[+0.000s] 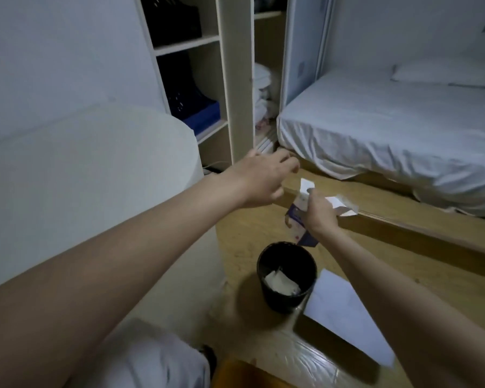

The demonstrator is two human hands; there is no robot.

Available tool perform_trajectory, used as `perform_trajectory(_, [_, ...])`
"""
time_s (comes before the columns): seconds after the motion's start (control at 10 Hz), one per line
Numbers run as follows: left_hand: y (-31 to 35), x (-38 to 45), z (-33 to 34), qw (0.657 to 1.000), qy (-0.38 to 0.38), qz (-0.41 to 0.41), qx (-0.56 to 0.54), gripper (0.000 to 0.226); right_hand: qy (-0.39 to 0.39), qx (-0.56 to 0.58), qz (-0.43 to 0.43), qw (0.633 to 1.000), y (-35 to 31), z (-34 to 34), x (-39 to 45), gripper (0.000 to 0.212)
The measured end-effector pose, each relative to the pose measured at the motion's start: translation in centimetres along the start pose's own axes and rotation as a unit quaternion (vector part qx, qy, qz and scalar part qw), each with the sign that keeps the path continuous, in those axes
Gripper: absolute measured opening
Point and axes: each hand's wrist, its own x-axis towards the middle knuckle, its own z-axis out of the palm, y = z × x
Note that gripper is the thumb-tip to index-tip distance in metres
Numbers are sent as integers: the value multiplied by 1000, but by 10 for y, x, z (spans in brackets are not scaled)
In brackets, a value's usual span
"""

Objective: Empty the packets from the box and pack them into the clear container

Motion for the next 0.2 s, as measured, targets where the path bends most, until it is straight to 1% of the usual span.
perform_trajectory(0.1, [-4, -1, 4, 1000, 2, -5, -22, 42, -79, -39, -2, 996, 17, 13, 16, 26])
perform_trajectory(0.2, [-12, -12, -12, 994, 68, -8, -84, 41, -59, 28, -52, 997, 1, -16, 26, 19])
